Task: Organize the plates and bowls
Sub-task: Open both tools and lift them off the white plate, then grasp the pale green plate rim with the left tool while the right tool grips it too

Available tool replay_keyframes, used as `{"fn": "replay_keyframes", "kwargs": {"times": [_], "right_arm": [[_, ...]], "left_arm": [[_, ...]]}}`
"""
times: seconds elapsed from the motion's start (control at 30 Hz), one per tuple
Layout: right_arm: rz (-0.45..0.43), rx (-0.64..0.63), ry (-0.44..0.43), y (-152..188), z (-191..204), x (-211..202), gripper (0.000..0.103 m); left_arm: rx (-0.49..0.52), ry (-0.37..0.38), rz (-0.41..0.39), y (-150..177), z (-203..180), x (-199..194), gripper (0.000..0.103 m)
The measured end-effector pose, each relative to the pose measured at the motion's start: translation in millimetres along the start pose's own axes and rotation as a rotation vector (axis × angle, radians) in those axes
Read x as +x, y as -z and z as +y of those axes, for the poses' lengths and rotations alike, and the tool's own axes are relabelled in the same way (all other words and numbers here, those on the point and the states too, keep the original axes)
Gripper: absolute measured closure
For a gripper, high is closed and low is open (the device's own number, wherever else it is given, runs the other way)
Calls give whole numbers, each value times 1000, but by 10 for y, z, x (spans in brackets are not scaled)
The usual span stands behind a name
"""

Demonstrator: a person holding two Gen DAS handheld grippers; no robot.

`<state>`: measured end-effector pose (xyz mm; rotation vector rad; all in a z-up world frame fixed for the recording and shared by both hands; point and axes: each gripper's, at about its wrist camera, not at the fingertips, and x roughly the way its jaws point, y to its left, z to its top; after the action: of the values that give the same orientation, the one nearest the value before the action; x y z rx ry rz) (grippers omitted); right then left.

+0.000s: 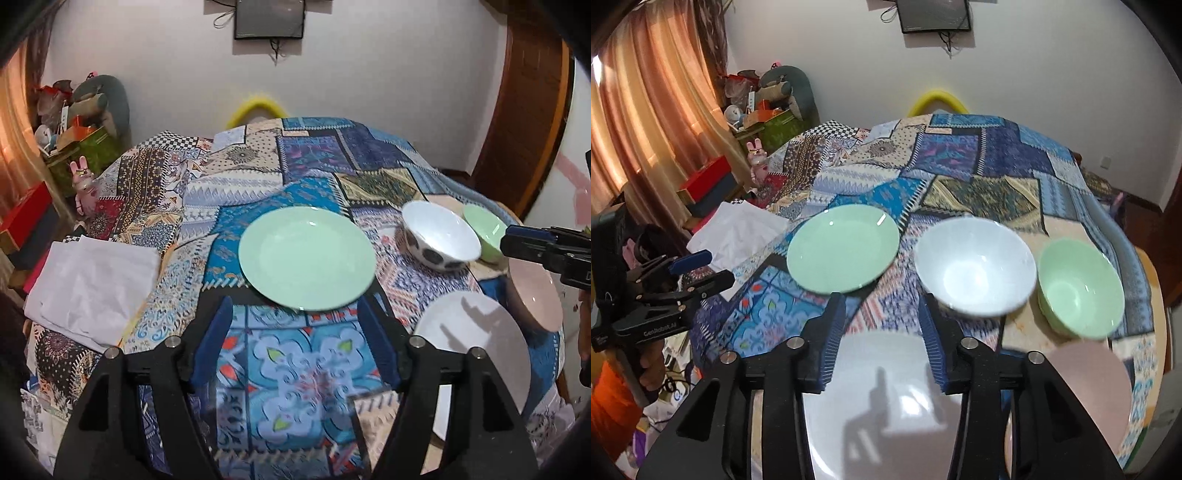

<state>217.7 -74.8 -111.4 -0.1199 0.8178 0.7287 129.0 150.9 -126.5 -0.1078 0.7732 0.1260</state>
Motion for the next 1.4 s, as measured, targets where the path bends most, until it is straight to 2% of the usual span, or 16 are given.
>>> {"fn": "replay_keyframes", "kwargs": {"times": [0.17,0.4,0.57,0.77,0.93,1.03,1.2,1.4], "right_arm": [[19,-5,-16,-218,18,268,64],[65,-32,-17,-429,55,694,64],[122,-45,-11,-525,38,1046,64],[191,-62,-5,-625,-3,1409,64],[250,-53,-1,-680,-82,1672,64],[295,-37,-7,-711,-144,1837,64],[340,-53,18,-733,-154,2010,62],[358,-73,39,-786,-185,2055,62]], "left_arm": [[-31,11,10,-80,156,185,30],[-21,6,40,-177,280,531,30],[-72,34,95,-189,459,854,30],[-131,44,116,-170,647,1110,30],[-138,53,138,-178,731,1264,31],[-134,67,155,-181,752,1338,39],[-103,111,195,-164,709,1453,63],[-107,136,221,-140,689,1503,64]]}}
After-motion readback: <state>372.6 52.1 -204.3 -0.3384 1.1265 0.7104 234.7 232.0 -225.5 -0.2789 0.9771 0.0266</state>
